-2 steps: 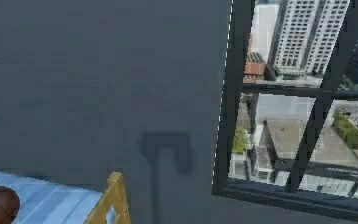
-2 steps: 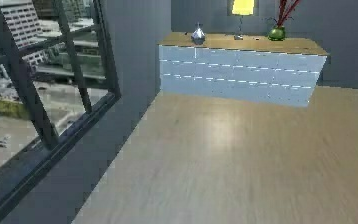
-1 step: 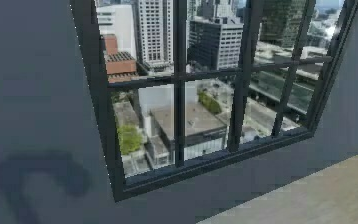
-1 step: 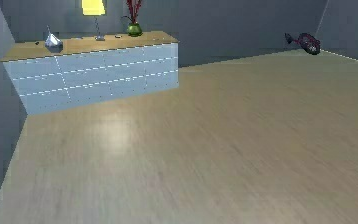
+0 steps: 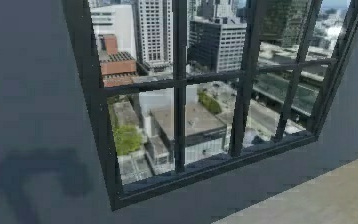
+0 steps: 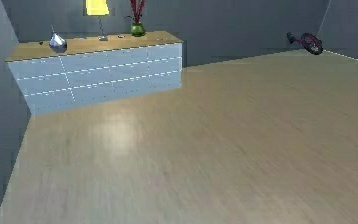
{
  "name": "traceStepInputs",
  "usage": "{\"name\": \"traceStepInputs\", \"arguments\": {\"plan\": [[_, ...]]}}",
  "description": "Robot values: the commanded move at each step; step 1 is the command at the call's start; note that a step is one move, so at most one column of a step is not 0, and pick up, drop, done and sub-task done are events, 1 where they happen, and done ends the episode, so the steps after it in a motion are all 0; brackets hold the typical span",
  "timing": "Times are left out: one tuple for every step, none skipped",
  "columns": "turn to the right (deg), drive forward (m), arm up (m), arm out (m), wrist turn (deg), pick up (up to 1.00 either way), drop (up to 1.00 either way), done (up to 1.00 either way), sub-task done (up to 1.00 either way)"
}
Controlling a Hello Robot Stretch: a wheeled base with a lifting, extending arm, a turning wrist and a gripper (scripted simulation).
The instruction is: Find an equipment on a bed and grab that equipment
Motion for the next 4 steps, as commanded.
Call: {"name": "traceStepInputs", "arguments": {"plan": [[45.0,0.00,0.00,0.00,0.0,0.00,0.00,0.00,0.00],[45.0,0.00,0.00,0.00,0.0,0.00,0.00,0.00,0.00],[45.0,0.00,0.00,0.00,0.0,0.00,0.00,0.00,0.00],[39.0,0.00,0.00,0.00,0.0,0.00,0.00,0.00,0.00]]}}
